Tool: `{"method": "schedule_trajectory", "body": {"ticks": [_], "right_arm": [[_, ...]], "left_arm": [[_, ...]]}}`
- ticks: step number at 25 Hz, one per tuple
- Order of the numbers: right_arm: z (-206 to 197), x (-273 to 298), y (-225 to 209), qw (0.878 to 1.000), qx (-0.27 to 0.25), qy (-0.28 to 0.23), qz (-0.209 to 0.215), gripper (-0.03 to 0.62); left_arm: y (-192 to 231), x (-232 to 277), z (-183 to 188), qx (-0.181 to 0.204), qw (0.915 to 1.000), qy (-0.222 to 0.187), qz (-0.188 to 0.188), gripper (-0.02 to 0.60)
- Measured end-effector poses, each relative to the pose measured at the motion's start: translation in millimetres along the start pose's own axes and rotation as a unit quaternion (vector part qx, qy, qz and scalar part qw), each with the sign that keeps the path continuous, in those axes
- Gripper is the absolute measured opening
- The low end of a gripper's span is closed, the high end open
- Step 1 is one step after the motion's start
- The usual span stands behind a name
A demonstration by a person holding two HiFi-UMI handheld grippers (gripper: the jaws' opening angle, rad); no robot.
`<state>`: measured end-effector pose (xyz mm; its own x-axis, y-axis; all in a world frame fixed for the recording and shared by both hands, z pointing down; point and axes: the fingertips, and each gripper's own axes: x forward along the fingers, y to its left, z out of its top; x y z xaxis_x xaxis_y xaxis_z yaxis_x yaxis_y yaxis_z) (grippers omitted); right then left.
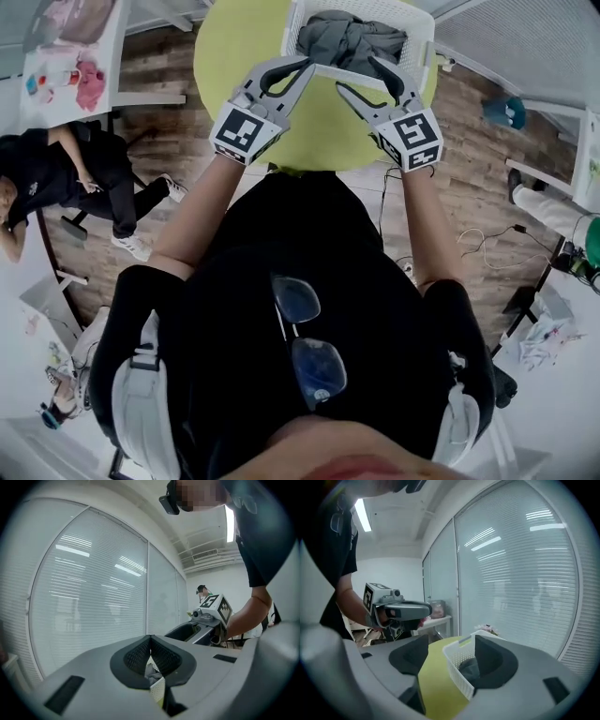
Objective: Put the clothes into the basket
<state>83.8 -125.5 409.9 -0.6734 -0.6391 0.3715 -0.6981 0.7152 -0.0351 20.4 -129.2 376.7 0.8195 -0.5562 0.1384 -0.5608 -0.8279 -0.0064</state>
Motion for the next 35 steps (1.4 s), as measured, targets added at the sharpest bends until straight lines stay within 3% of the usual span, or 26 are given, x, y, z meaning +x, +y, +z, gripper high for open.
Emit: {"method": "schedule_trajectory", "body": {"ticks": [2, 8, 11, 20, 24, 35], "right_arm": [[9, -9, 16, 1.000, 0.004, -0.022, -0.017, 0.292], [34, -38, 66, 0.994, 0.006, -0.097, -0.048, 0.076], [39, -47, 89, 0.992, 0.003, -0.117, -0.055, 0.037], [45, -69, 125, 0.988, 0.014, -0.131, -0.085, 0.023], [48, -81, 129, 0.986, 0.013, -0.142, -0.091, 0.023], [50, -87, 129, 0.985, -0.002, -0.147, -0.095, 0.023]], "left_arm": [[-8, -15, 0, 0.001, 0.9999, 0.001, -0.013, 0.009], [-36, -49, 8, 0.009, 0.9987, -0.017, -0.046, 0.009], [-53, -61, 9, 0.002, 0.9976, -0.020, -0.067, 0.009], [-83, -84, 19, 0.004, 0.9927, -0.047, -0.111, 0.009], [-91, -85, 24, -0.014, 0.9910, -0.062, -0.118, 0.009], [-101, -83, 31, -0.004, 0.9905, -0.066, -0.120, 0.009]]}}
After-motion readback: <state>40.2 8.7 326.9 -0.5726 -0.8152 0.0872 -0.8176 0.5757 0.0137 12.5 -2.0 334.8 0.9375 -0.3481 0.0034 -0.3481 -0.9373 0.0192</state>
